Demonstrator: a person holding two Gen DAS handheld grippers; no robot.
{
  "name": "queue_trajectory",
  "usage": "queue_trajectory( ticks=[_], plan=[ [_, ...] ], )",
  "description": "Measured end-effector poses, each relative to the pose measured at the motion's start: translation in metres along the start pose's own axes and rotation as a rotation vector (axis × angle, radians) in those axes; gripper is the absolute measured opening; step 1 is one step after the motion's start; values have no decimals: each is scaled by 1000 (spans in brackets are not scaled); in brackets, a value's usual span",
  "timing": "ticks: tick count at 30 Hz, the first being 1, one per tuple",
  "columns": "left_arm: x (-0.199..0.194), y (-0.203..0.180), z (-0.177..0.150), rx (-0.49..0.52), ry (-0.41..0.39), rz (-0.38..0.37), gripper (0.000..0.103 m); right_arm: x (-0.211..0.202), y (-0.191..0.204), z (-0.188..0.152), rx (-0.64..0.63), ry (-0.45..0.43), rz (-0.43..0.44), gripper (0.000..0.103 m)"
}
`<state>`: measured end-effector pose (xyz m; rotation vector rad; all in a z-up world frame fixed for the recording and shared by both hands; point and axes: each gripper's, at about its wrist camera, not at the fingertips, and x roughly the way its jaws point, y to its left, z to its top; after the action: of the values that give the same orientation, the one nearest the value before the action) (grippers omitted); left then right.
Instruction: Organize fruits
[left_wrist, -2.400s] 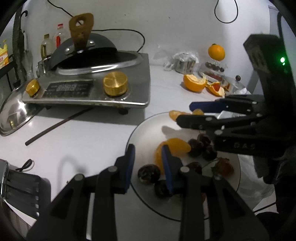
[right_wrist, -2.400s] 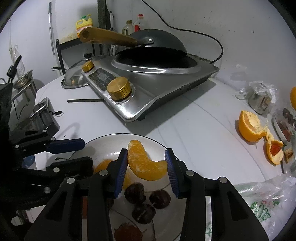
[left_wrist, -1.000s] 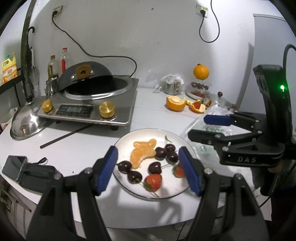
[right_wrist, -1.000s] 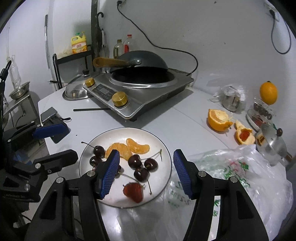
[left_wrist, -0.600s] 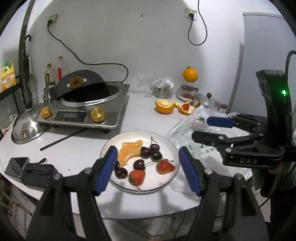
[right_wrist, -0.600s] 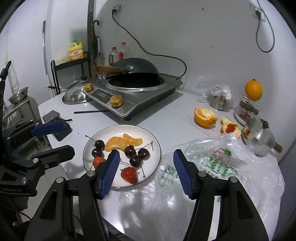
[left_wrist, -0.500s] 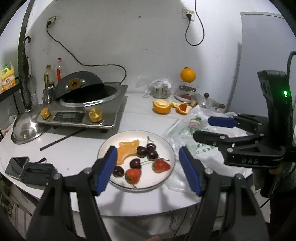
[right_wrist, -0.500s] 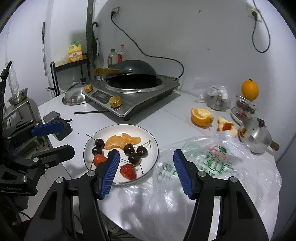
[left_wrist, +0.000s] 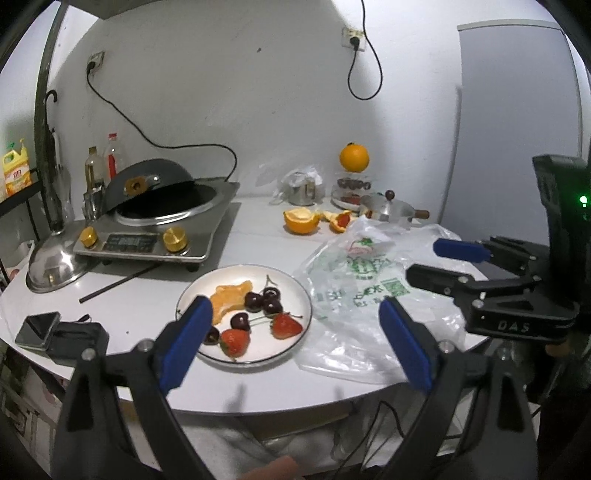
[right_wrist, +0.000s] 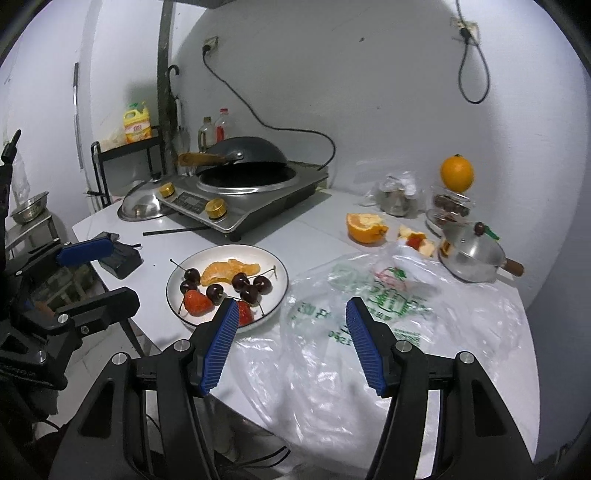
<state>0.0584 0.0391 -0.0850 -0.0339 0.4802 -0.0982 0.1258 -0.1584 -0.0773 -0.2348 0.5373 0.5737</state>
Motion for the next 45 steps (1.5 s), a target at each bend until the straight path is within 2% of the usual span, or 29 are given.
queue_trajectory(
  ticks=[9, 12, 22, 25, 31, 37, 45],
  plan=[
    [-27, -31, 10, 61, -54, 21, 95, -46, -13, -6, 21, -61, -58, 64],
    [-42, -37, 17, 63, -91, 21, 95, -62, -17, -4, 30, -98, -73, 68],
    [-75, -56, 49, 124, -194, 64, 95, -106, -24, 15, 52, -194, -87, 69],
    [-81, -60, 62, 140, -212, 106, 95, -116, -24, 22, 50, -214, -82, 69],
    [-103, -64, 83, 141, -277, 87, 95, -136, -26, 41, 54, -286, -96, 72],
    [-121, -61, 105, 143, -342, 105, 95, -152, -32, 55, 72, -341, -109, 76],
    [-139, -58, 124, 123, -381, 113, 95, -170, -34, 75, 59, -386, -147, 76]
  ],
)
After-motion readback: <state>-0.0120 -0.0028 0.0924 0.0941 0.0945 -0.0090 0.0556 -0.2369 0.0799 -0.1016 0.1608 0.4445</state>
